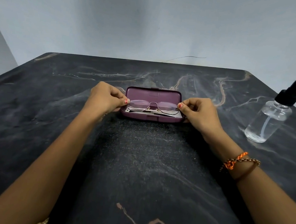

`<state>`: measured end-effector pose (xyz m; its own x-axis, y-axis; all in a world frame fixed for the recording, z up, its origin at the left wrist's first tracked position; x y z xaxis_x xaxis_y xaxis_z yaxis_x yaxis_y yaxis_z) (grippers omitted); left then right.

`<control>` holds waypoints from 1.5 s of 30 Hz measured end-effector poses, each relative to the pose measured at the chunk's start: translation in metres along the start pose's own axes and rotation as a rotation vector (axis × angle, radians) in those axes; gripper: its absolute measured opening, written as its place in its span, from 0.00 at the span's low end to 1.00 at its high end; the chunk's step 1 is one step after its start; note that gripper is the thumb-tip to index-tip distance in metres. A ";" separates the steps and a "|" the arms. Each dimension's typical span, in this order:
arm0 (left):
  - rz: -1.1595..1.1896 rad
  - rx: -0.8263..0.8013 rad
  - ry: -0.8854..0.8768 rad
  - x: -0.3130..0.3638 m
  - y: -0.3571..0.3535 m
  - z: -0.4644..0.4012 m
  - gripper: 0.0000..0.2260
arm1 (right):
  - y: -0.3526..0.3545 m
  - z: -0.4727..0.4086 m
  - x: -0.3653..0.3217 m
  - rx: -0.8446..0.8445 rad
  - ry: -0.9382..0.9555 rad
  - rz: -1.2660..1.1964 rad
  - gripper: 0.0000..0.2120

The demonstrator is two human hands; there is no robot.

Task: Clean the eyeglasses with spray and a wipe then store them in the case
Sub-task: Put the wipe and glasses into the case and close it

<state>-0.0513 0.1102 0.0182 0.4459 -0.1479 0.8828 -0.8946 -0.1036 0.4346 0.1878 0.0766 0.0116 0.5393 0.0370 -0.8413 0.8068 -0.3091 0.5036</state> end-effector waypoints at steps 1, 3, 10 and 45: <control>-0.008 0.002 0.002 0.000 0.000 0.000 0.02 | 0.000 0.000 0.000 -0.002 0.000 0.003 0.07; -0.028 0.006 0.001 0.001 0.000 0.001 0.02 | 0.000 0.001 0.000 -0.009 -0.003 -0.001 0.07; -0.059 -0.012 0.004 0.000 0.000 0.000 0.02 | 0.000 0.001 -0.002 0.008 0.017 0.045 0.05; 0.122 -0.336 0.067 -0.005 -0.003 0.006 0.28 | -0.001 -0.009 0.011 0.047 -0.119 -0.287 0.19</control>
<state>-0.0509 0.1050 0.0110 0.3430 -0.0729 0.9365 -0.9050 0.2414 0.3503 0.1947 0.0863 0.0037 0.2571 0.0185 -0.9662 0.9085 -0.3455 0.2351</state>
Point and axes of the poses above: each hand's wrist, its own z-axis away from the middle knuckle, its own y-axis out of the back of the hand, x = y × z, the point moved 6 cm from there along -z, towards the middle knuckle, and after that the axes turned 6 degrees about -y, right-handed, at the moved point
